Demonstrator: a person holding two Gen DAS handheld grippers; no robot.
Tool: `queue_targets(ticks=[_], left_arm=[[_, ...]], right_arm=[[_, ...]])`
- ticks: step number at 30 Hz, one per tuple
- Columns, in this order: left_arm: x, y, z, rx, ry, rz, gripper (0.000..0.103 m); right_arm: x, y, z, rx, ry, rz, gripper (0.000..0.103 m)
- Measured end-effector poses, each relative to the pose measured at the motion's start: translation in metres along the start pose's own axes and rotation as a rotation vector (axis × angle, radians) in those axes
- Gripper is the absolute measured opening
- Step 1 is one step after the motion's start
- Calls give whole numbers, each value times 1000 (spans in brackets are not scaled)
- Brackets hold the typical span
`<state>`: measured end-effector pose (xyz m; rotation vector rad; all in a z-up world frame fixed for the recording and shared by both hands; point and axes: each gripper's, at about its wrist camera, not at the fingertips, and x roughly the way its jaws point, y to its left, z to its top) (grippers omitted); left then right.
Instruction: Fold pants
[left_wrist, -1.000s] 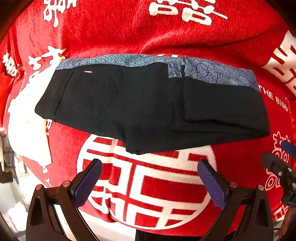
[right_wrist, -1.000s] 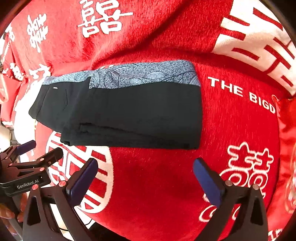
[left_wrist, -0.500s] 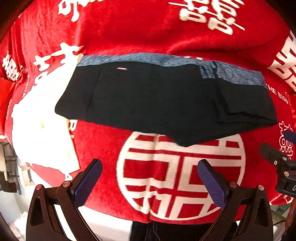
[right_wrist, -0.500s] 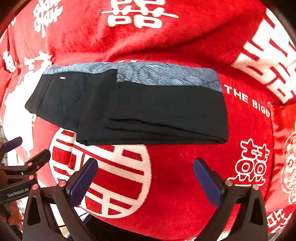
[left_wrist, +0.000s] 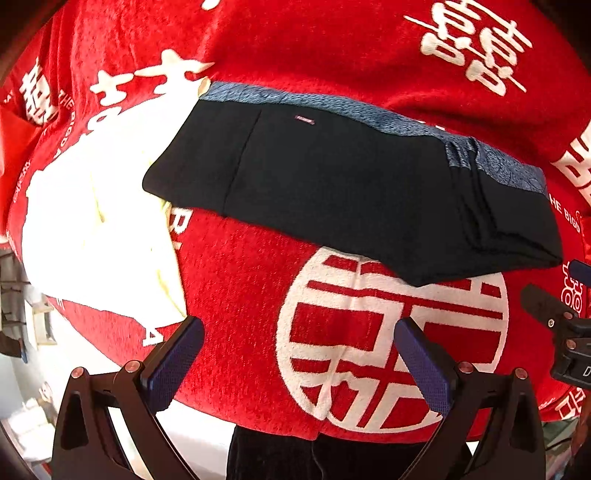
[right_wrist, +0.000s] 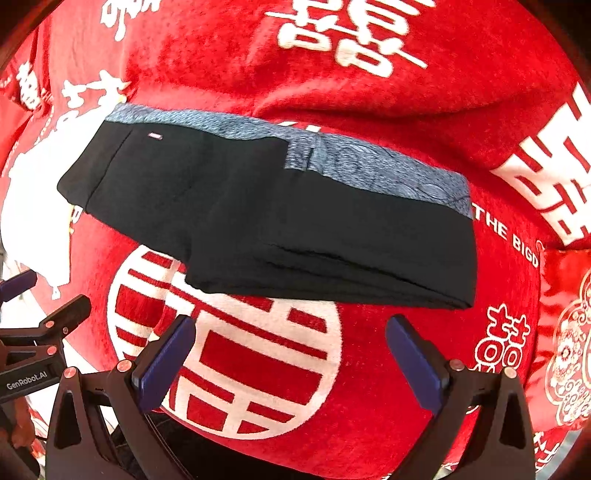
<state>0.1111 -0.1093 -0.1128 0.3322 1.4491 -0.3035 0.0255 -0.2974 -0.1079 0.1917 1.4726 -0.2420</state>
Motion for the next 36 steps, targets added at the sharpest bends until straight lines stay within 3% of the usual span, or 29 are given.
queue_targets(ticks=[9,15,21,26,31,36], left_arm=[[3,20,-1,-27,-11,6,103],[6,32,1,-82,-14,-35,103],[23,58,14,-200,-2,-145,103],[39,82,36,-275,-44,-185,103],[61,102,57,-335,-90,-242,103],[84,112,68,-352,-122,-278,103]], right_arm=[[3,26,8,-47,9,0,103],[7,31,2,-47,23,29,103],[19,24,-9,-38,68,21,103],[28,13,-6,-27,72,16,103],[40,4,7,-12,48,14,103],[52,-6,30,-28,-59,-29,103]])
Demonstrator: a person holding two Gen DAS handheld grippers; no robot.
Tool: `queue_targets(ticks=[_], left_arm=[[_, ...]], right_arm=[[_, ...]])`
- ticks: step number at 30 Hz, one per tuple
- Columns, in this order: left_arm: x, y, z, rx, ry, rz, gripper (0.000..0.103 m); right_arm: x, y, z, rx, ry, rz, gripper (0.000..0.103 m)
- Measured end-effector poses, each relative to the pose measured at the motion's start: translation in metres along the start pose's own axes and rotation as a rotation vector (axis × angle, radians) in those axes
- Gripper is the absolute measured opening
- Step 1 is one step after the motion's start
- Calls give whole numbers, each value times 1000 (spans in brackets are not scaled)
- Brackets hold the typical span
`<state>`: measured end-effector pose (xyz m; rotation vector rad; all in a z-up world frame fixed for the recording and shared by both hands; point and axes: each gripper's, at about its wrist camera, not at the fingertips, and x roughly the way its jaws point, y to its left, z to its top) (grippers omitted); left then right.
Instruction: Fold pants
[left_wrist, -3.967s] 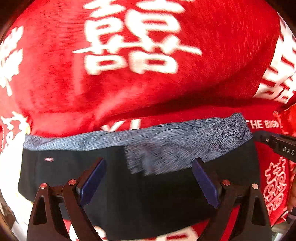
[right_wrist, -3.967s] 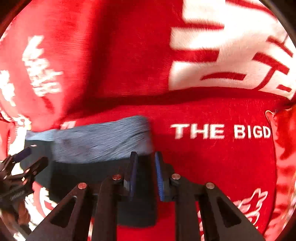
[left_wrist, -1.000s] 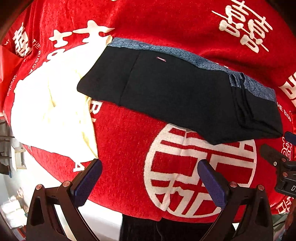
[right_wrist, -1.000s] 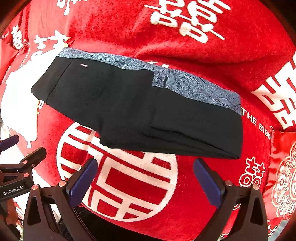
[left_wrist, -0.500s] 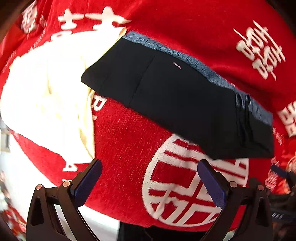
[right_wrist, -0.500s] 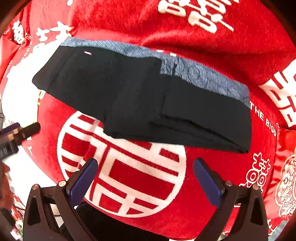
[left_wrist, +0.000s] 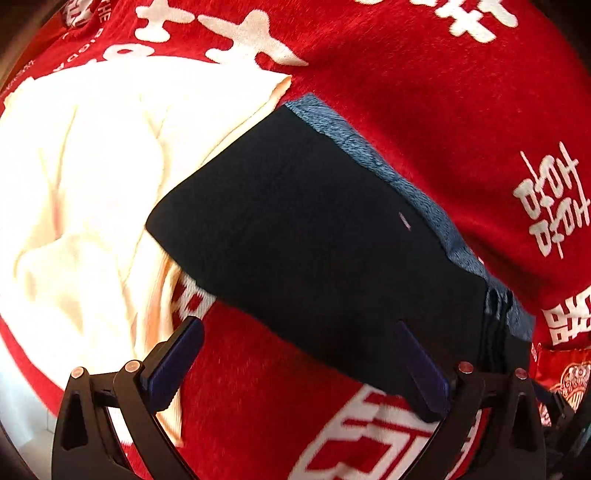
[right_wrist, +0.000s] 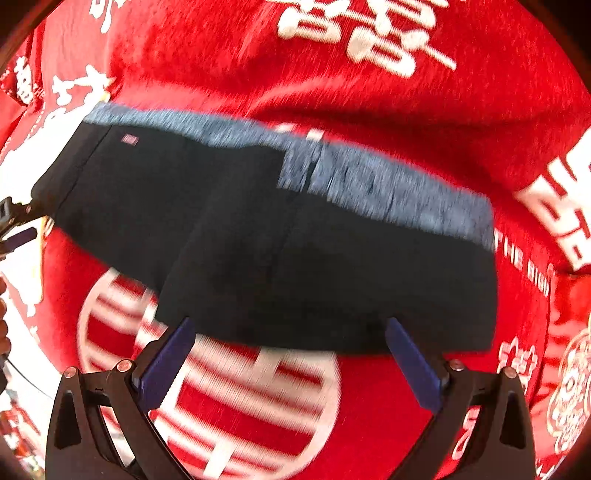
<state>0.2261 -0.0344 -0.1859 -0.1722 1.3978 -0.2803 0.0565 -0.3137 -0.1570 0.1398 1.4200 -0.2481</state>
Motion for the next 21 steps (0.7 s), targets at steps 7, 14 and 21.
queue_targets(ticks=[7,14,21], left_arm=[[14,16,2,-66,-31,-79,103],[14,1,7,-66,-48,-125,94],[20,-12,10,-65,-75,46,59]], right_arm=[[46,-13,10,40,7,72,103],[48,-7,6,-18,-7,60,103],[18,-2,37,-20,-3,89,103]])
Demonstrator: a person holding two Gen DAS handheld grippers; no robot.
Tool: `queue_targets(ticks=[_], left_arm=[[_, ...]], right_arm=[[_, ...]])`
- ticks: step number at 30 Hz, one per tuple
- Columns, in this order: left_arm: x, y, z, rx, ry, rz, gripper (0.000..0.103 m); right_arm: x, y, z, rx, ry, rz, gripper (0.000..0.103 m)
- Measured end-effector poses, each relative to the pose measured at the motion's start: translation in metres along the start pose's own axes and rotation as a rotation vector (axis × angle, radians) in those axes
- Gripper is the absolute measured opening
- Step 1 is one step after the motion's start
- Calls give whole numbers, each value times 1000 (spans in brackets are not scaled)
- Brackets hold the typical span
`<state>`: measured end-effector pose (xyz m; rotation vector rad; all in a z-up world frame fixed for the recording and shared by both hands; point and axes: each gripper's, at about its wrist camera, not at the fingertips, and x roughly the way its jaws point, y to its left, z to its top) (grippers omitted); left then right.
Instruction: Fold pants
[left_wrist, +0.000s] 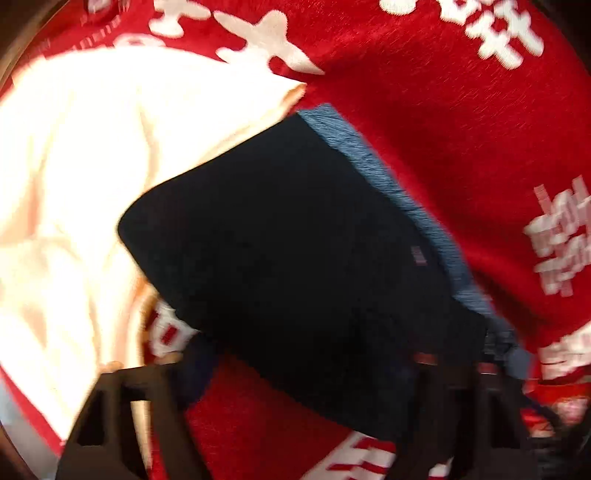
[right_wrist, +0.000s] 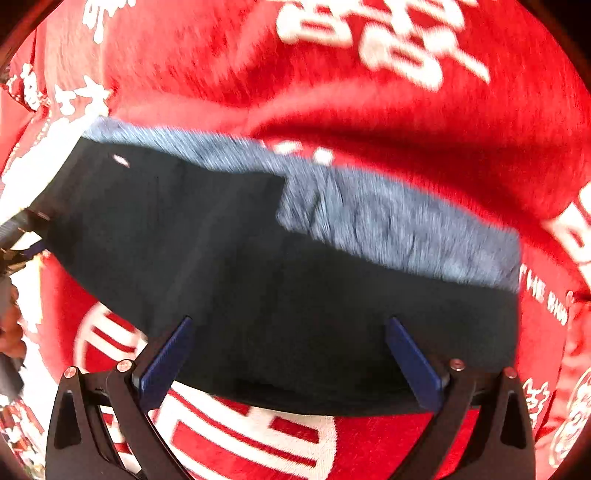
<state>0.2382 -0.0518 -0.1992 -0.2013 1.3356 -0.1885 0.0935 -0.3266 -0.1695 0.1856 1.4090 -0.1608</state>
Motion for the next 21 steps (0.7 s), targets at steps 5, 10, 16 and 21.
queue_targets(ticks=[5,10,16,21], left_arm=[[-13,-36,-17,229,-109,192,42],[-13,-67,-38,428,-172,330,42],[-13,-75,-48,497,-213,385,42],[-12,-74,-57,512,-229,387,42]], right_arm=[[-34,40,67,-92,45,104,103],[-36,120,140,-219,175,207,103],[-17,236,184,-406,327,231,103],[28,309,186,-524,498,181,103]])
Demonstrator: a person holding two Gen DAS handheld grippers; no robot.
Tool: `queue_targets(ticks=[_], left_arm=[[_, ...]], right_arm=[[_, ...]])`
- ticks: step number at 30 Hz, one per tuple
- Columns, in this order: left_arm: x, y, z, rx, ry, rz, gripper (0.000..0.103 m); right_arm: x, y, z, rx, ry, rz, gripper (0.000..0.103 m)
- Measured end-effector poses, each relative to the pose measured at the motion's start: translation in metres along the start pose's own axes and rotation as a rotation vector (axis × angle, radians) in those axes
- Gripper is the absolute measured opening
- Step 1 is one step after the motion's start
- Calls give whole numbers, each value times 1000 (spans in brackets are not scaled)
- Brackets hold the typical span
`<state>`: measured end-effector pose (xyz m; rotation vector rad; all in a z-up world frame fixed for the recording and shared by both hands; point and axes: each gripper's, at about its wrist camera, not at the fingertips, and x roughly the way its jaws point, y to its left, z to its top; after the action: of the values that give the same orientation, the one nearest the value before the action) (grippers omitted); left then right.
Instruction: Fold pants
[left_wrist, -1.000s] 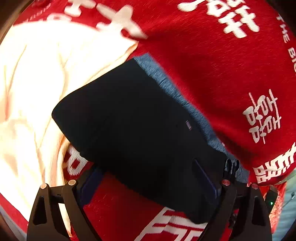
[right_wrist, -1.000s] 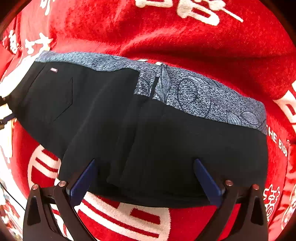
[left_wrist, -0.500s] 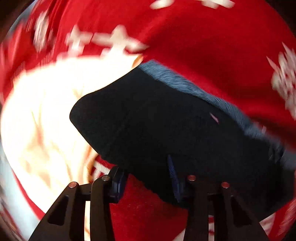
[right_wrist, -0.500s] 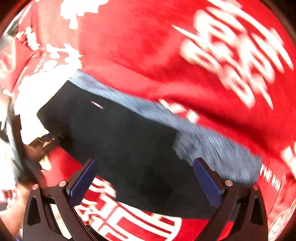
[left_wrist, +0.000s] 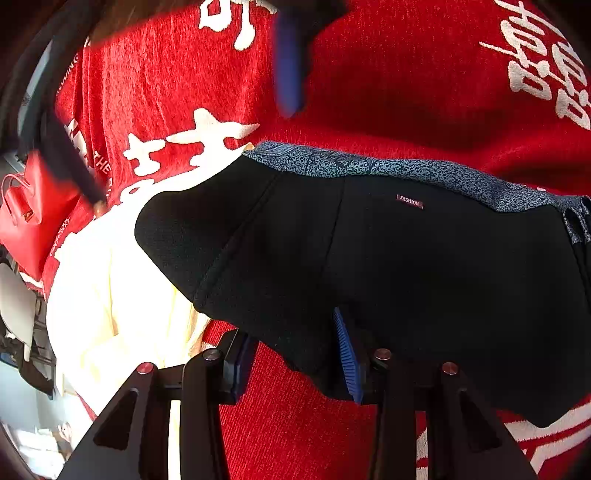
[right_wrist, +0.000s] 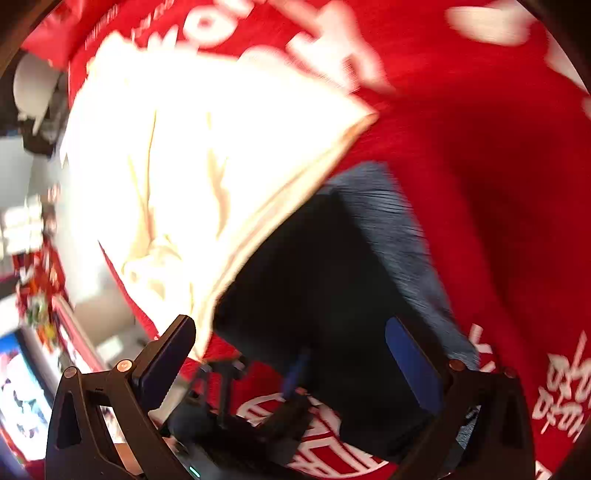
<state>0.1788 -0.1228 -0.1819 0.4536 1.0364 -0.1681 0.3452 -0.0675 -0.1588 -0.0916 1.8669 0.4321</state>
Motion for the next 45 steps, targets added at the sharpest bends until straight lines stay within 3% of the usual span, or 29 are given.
queue_targets(ticks=[4,7,8,9,10,14,20,26,31,34,38,45], left_arm=[[0,1,1,-9,-1,-10,42],[-1,3,0,-5,-3,-8,42],[-1,4,0,0,-2,-8,42],[-1,4,1,6,5,-15,42],[-3,3,1,15,3,-11,42],[-24,-4,6,39,-37,-15,42],[-80,-25,18,108,-153,-48,42],[-151,-72,29,206,-273,-113,42],[-205,-138,26,346,-350,-176,42],[-224,-190,17,433,-359,-232,42],[-228,-255,-3,549,-340,-271,42],[-190,-342,-55,705,-217,-285,42]], right_arm=[[41,21,20,-34,139,-91,103],[60,20,21,-27,188,-131,99],[64,18,19,-23,196,-123,89],[65,15,17,-12,202,-90,42],[63,10,14,24,204,-28,18],[37,6,-12,-30,99,9,18],[-21,-36,-78,24,-110,196,18],[-74,-96,-175,102,-373,382,18],[-91,-162,-279,212,-592,543,18],[-78,-203,-348,300,-690,608,18],[-40,-254,-418,430,-750,672,18],[75,-328,-487,649,-713,733,18]])
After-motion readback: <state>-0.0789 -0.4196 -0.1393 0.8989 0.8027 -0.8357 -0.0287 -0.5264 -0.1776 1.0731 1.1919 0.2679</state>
